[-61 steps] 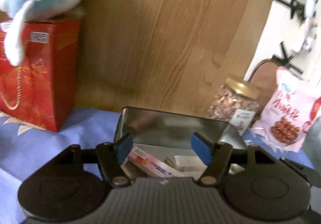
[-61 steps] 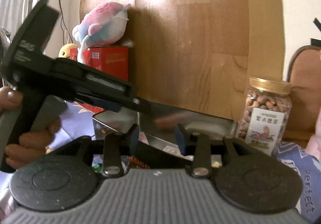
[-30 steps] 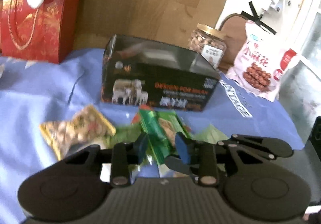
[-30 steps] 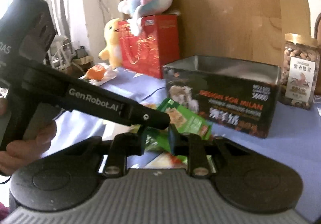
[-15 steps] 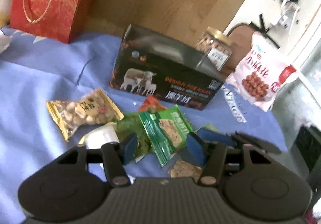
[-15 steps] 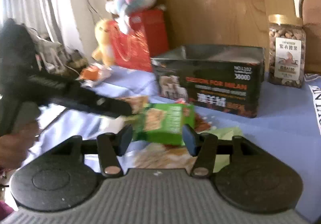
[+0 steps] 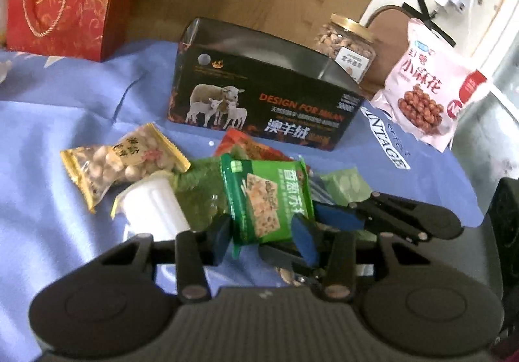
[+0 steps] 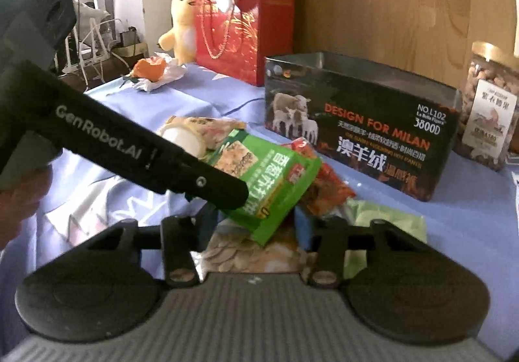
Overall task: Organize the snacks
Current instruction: 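Carry the green packet into the black tin and release it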
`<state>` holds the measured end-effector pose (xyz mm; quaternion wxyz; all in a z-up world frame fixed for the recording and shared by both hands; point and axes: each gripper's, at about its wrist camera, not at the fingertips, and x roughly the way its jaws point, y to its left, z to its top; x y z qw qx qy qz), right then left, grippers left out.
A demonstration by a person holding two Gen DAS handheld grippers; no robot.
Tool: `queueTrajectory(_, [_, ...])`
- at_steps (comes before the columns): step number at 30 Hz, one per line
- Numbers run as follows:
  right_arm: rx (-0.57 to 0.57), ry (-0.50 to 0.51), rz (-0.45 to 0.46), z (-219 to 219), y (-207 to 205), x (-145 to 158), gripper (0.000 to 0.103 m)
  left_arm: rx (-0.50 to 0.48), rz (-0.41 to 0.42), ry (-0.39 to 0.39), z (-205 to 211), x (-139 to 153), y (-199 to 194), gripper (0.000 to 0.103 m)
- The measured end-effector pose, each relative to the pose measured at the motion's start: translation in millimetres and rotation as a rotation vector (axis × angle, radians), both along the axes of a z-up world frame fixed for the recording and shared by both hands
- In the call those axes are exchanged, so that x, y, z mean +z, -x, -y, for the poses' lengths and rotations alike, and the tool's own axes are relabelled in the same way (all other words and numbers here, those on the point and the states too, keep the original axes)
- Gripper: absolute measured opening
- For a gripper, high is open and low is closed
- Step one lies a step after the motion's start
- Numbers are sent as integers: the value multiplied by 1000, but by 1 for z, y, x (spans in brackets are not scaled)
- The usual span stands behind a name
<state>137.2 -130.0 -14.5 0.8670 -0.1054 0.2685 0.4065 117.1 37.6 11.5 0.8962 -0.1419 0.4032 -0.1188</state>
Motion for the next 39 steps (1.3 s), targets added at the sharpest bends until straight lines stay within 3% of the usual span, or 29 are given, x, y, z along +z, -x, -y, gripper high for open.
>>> queueTrajectory(8, [6,-67,21,4,25,4,48,-21,86,-59,5,13,36,41])
queueTrajectory(11, [-25,-83,96,2,28,16,48,-24,134,-60,6,31,30,41])
queueTrajectory(19, [-169,-146,214,14,-36,54,48,-30,229,1,19,72,-58,46])
queueTrajectory(25, [-287,-167,202,27,-93,47,49,-3,195,40,33,61,-130,50])
queueTrajectory(28, [-344,-206,200,36,-101,35,63,20,178,10,42,50,-149,48])
queueTrajectory(29, [-330,-209,219,38,-99,34,63,20,180,-6,45,47,-152,48])
queueTrajectory(32, [-351,-203,254,46,-94,35,81,24,185,-24,47,42,-151,51])
queueTrajectory(33, [-357,-213,252,48,-91,34,81,23,187,-21,44,43,-148,51])
queueTrajectory(36, [-350,-257,229,56,-85,39,80,36,234,8,16,56,-125,53])
queueTrajectory(39, [-301,-385,204,66,-75,51,64,112,258,18,-30,63,-86,62])
